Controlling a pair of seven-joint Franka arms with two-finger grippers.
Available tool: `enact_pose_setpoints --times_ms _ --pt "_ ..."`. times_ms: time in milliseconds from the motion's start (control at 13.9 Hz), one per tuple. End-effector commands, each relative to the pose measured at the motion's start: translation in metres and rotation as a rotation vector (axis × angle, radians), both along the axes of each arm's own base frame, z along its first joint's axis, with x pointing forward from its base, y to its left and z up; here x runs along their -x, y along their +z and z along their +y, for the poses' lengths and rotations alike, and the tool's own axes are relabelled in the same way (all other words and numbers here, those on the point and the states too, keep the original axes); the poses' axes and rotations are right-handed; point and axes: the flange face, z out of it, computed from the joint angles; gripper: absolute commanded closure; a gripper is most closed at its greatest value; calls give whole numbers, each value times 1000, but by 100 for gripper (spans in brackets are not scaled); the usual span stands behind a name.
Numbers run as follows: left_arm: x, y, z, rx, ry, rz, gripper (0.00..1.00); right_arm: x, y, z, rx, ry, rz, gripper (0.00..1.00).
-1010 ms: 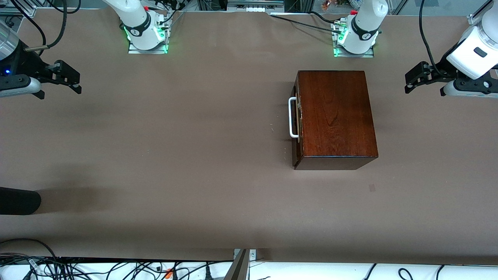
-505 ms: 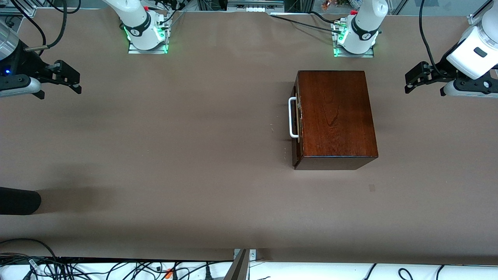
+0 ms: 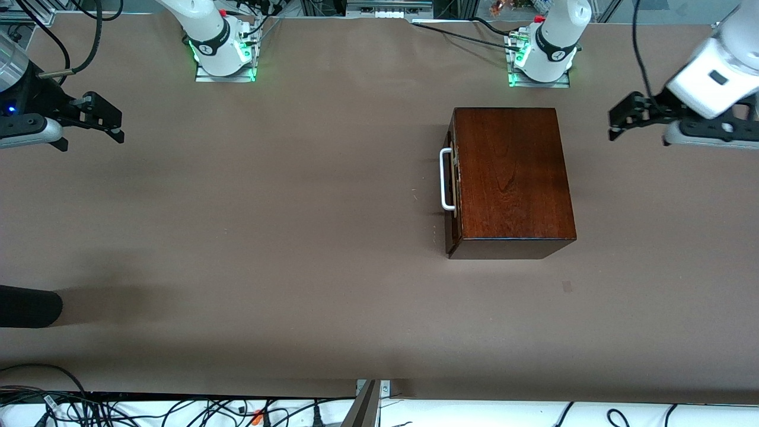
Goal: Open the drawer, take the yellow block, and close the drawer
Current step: 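Move the left gripper to the white drawer handle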
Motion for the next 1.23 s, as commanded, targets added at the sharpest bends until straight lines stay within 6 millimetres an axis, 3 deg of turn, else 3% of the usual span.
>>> enact_pose_setpoints --times_ms 0,433,577,794,1155 --pt "16 -2 -76 5 19 11 0 0 2 -1 7 -12 0 0" --pt "59 -29 -262 -31 93 15 0 0 2 -2 8 -12 0 0" --pt "83 -54 -312 -83 90 12 0 0 2 -2 8 -12 0 0" --pt "93 -90 -348 -146 58 10 0 0 2 -1 8 -10 0 0" --pt "76 -150 -366 -206 42 -19 0 0 2 -2 8 -12 0 0"
